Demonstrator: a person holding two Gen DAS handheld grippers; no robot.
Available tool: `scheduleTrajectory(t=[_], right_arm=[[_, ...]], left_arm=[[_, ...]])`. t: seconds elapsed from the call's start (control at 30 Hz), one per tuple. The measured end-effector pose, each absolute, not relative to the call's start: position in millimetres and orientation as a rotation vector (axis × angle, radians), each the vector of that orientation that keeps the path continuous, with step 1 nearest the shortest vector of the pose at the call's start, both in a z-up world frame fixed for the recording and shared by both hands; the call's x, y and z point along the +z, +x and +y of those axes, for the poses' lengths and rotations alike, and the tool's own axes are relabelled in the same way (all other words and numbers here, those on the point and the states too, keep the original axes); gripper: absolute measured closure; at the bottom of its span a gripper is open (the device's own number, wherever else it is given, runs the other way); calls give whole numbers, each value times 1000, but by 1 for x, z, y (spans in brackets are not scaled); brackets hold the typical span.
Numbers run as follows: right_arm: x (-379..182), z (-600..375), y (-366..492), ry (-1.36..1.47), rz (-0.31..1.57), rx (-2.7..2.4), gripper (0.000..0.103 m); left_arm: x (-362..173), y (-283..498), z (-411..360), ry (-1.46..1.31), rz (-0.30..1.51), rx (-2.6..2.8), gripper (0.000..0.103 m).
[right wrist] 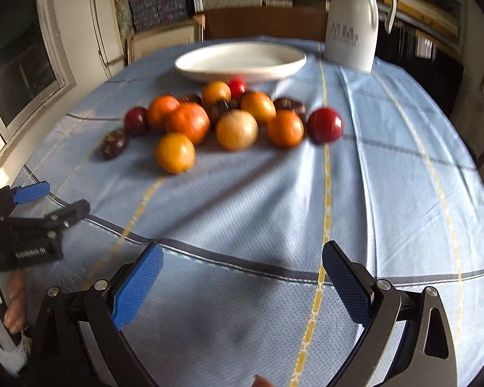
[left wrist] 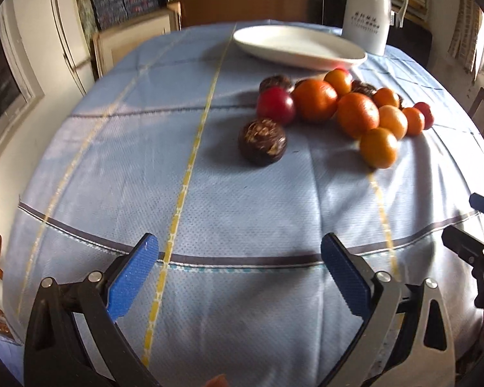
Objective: Organize fruits
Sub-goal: 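Grasp a red apple with the right tool while the left tool grasps a dark brown fruit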
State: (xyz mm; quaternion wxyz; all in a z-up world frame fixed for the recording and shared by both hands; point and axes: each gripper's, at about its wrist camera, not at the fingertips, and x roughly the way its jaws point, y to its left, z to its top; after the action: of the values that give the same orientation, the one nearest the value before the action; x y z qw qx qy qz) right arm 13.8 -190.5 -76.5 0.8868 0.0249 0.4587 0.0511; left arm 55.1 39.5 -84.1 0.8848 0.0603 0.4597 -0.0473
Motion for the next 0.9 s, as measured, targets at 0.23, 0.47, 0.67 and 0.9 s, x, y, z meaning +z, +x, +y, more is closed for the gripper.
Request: scheduleTrajectory(t=[0.23,0.47,0.67,0.9], right_arm=[[-88,-197,17,-67,977,136,3],[-80,-213,18,-66,953,229,3],[-57,-254,57,70,861,159,3],[-57,-278,101,143,824,123,4]], left_arm=[[-90,85,51,117,1023,-148,4],[-90,96,52,201,995,-303,4],[-89,127,41,159,987,-326,4],[-88,150,20,171,989,-364,4]])
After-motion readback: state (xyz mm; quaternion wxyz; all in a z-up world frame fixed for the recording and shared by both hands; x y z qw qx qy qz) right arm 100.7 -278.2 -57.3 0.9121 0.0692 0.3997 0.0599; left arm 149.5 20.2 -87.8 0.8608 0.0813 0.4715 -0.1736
